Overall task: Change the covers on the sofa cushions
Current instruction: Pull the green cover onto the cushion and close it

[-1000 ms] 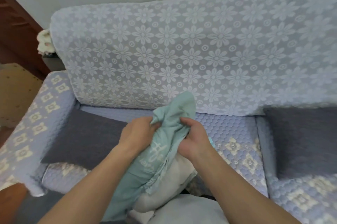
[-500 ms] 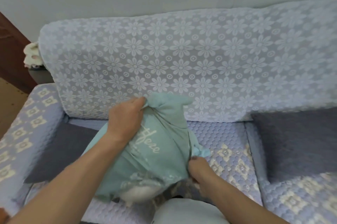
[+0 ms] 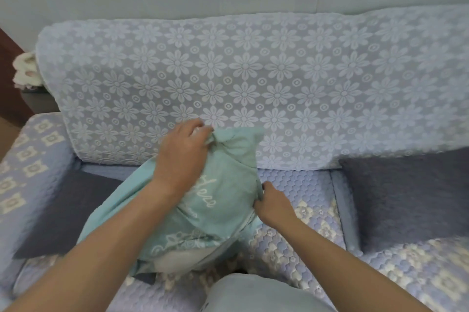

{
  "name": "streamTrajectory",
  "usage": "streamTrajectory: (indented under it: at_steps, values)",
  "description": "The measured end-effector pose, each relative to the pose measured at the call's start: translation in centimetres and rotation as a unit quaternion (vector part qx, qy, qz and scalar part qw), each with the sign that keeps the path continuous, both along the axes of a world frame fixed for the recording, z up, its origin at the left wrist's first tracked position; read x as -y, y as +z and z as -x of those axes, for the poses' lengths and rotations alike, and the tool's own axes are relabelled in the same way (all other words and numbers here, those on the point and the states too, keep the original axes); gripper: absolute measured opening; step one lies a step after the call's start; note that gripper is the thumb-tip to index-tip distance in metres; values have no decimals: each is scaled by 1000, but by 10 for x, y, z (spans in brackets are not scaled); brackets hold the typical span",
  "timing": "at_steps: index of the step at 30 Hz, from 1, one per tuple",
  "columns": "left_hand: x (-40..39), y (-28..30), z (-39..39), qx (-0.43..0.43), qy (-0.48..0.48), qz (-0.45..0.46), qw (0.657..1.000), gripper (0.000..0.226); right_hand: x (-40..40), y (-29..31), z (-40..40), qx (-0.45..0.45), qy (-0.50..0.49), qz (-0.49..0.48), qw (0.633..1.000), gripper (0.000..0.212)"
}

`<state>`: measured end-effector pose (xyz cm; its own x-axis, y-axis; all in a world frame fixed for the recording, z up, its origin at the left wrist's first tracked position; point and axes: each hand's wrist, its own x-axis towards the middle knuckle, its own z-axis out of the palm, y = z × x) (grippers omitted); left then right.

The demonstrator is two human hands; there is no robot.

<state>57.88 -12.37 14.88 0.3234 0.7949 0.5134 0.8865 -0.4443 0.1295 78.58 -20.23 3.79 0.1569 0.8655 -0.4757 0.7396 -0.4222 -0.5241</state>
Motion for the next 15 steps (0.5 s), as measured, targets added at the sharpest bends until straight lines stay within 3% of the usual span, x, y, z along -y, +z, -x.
streamTrajectory:
  at_steps: [3,4,6,10,12,15]
  values:
    - [66,-17,-33,-57,-112,-32,992,31,-3,3,8,52,-29,-24,998,12]
    - [86,-32,-38,-94,-148,2,985,28,-5,8,8,29,-53,-39,997,11]
    - [100,-68,-37,-162,-108,123,973,29,-7,28,3,-24,-80,-59,995,9]
    - [72,-110,-33,-234,-90,291,923,49,8,61,-1,-96,-43,-45,993,8]
    - [66,-112,-40,-216,-148,311,914,61,21,64,-1,-123,-57,-20,991,10]
    - [73,-96,-35,-114,-197,346,910,55,36,68,-13,-241,-205,1,949,15]
